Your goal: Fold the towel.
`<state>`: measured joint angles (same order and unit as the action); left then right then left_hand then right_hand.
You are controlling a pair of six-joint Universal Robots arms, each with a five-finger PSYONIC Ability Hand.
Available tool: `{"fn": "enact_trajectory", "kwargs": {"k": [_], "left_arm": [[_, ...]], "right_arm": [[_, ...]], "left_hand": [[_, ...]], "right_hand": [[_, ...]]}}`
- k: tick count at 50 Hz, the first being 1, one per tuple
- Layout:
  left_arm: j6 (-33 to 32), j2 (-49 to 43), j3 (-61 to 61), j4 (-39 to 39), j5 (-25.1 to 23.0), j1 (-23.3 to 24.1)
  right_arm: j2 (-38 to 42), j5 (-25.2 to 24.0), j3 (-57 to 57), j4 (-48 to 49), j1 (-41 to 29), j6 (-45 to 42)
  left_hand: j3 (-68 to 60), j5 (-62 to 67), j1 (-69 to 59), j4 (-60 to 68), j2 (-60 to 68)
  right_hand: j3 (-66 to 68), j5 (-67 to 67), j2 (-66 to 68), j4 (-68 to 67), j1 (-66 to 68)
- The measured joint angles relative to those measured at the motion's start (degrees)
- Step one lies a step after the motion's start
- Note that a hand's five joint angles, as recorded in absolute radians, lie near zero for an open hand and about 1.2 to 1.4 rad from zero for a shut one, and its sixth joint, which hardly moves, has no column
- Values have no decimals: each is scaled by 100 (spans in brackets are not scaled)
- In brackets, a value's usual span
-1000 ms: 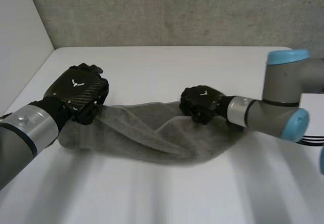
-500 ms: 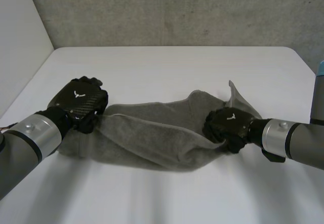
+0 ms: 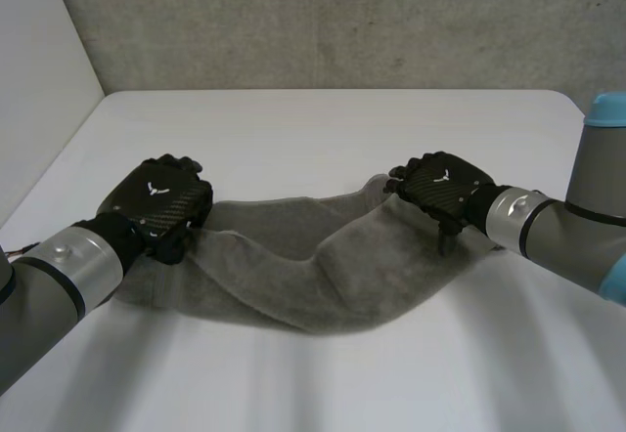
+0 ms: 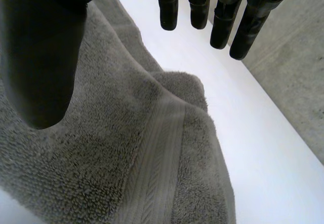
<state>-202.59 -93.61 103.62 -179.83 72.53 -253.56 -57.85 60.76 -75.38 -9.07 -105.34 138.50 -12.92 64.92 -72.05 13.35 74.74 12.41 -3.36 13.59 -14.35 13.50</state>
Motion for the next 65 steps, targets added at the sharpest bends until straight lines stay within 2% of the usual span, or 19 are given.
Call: {"fn": "enact_trajectory", "kwargs": {"k": [15, 25, 30, 35, 38, 39, 47, 51, 55, 60, 65], "left_arm": [[0, 1, 8, 1, -74, -12], [0, 5, 9, 7, -74, 4], [0, 3, 9, 9, -73, -8], [0, 7, 9, 10, -79, -18], [0, 8, 6, 6, -78, -23], [0, 9, 5, 3, -77, -26], [0, 8, 12, -86, -66, -115], [0, 6, 34, -113, -63, -158], [-7, 4, 74, -115, -68, -132], [-28, -108, 23, -190, -71, -78], [-100, -740, -515, -552, -42, -45]], "right_arm": [[967, -3, 1046, -141, -282, 80], [1804, -381, 2216, -807, -681, 1024], [2099, -545, 2629, -967, -754, 1500], [2227, -607, 2797, -1145, -759, 1669], [2154, -608, 2708, -1239, -751, 1654], [2097, -603, 2651, -1250, -746, 1642], [1048, -537, 1647, -1031, -567, 1372], [12, -354, 518, -768, -308, 1049], [-577, -170, -244, -810, -153, 755], [-720, -41, -605, -964, -95, 216], [-354, 65, -171, -635, -133, -144]], "left_hand": [[0, 0, 0, 0, 0], [0, 0, 0, 0, 0], [0, 0, 0, 0, 0], [0, 0, 0, 0, 0], [0, 0, 0, 0, 0], [0, 0, 0, 0, 0], [0, 0, 0, 0, 0], [0, 0, 0, 0, 0], [0, 0, 0, 0, 0], [0, 0, 0, 0, 0], [0, 0, 0, 0, 0]], "right_hand": [[0, 0, 0, 0, 0], [0, -154, 95, 0, 165], [0, -1037, 967, 0, 875], [0, -4012, 4066, 0, 3891], [0, -5991, 5899, 0, 5834], [0, -6213, 6010, 0, 6047], [0, -6251, 6010, 0, 6048], [0, -6251, 6010, -1, 6048], [0, -6251, 6010, -1, 6048], [0, -6251, 6010, -1, 6048], [0, -6252, 6010, -1, 6049]]}}
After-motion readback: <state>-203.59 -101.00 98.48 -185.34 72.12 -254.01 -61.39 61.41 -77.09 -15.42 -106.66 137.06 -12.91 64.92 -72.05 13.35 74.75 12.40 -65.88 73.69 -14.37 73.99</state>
